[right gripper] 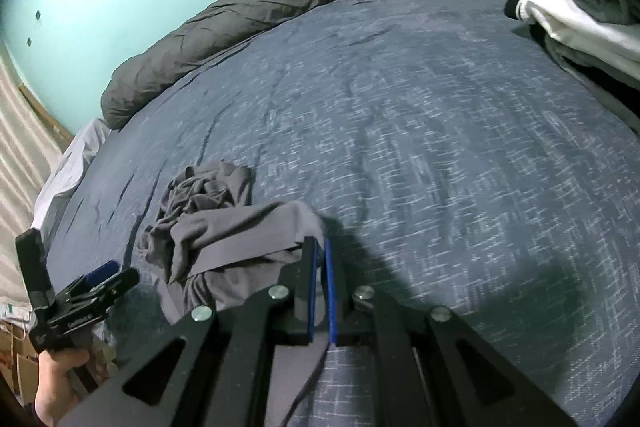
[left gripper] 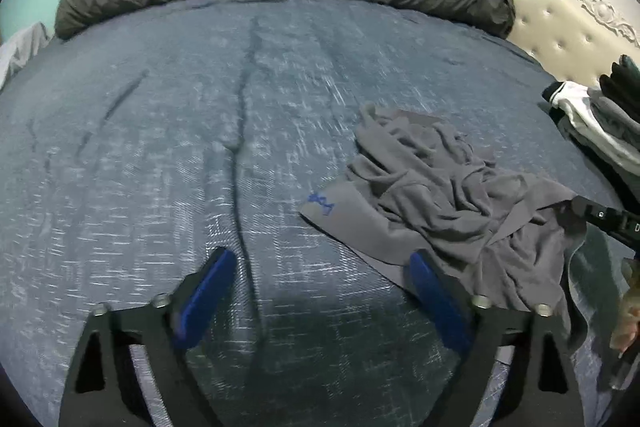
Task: Fold clothes
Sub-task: 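Pull the briefs toward the left gripper with the right gripper, then grasp the waistband with the left gripper while the right gripper holds the briefs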
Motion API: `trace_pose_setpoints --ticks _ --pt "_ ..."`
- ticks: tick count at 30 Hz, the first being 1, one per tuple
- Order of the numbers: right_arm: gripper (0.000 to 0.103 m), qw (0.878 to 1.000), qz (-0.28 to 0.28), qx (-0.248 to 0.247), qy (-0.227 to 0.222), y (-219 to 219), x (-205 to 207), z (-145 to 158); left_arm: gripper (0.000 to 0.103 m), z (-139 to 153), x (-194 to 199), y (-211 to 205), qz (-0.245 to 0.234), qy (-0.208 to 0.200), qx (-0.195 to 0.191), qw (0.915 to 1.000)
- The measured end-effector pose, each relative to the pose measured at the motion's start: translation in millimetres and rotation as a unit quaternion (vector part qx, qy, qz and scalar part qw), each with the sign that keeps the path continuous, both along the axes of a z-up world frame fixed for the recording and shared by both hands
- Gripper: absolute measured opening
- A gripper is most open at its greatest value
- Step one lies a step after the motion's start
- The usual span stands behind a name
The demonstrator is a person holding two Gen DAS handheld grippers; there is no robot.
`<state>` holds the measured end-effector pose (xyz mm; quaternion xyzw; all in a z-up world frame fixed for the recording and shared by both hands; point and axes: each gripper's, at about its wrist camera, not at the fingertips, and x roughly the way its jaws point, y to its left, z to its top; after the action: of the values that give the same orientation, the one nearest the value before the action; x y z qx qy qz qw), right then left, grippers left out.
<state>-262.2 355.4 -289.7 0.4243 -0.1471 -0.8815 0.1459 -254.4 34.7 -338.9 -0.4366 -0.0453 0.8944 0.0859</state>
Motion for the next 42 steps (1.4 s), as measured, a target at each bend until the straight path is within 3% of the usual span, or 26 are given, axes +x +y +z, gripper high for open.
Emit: trace_pose_setpoints --ticks 5,13,15,20,25,26,28,29,30,37,38,39,42 --pt "0.004 1.0 0.006 -0.003 -0.005 -3.4 -1.3 -1.5 0.071 -4.2 -8.3 -0.1 -0.015 -0.009 0.018 0.9997" --pt "0.004 1.0 0.015 -0.005 -0.007 -9.5 -1.5 -2.5 0.023 -1.0 -4.8 3.9 -0.045 0.001 0.034 0.9984" --pt "0.004 1.0 0.014 -0.01 -0.008 -8.9 -1.5 -2.5 0.002 1.6 -2.6 2.7 -0.041 0.008 0.039 0.9983" --pt "0.004 1.0 0.014 -0.013 -0.001 -8.3 -0.4 2.6 0.0 22.2 4.5 -10.0 -0.031 0.039 0.049 0.9976" --pt "0.004 1.0 0.011 -0.016 0.003 -5.7 -0.1 5.4 0.001 18.8 4.1 -17.7 -0.021 0.028 0.035 0.9988" --pt "0.004 1.0 0.008 -0.017 0.001 -4.0 -0.2 4.6 0.005 17.2 2.7 -19.1 -0.016 0.023 0.027 0.9993" --pt "0.004 1.0 0.003 -0.02 -0.002 -1.6 -0.1 3.0 0.028 13.8 0.4 -21.2 -0.01 0.016 0.018 0.9997" --pt "0.004 1.0 0.002 -0.021 -0.003 -0.8 0.0 2.3 0.055 12.8 -0.8 -22.2 -0.008 0.014 0.021 0.9996" --pt "0.004 1.0 0.002 -0.021 -0.003 -0.4 -0.1 1.9 0.065 12.8 -2.2 -24.0 -0.006 0.012 0.036 0.9992" --pt "0.004 1.0 0.014 -0.017 -0.005 -7.9 -2.8 -0.7 0.063 2.4 -13.8 -12.5 -0.019 0.005 0.039 0.9991" --pt "0.004 1.0 0.015 -0.017 -0.005 -8.4 -2.9 -0.8 0.05 1.7 -13.8 -12.7 -0.023 0.004 0.043 0.9988" --pt "0.004 1.0 0.016 -0.018 -0.005 -8.8 -3.0 -0.8 0.029 1.0 -14.0 -13.0 -0.026 0.003 0.047 0.9985" --pt "0.004 1.0 0.018 -0.024 -0.002 -9.4 -2.8 0.1 0.008 2.3 -12.5 -14.5 -0.033 0.006 0.063 0.9975"
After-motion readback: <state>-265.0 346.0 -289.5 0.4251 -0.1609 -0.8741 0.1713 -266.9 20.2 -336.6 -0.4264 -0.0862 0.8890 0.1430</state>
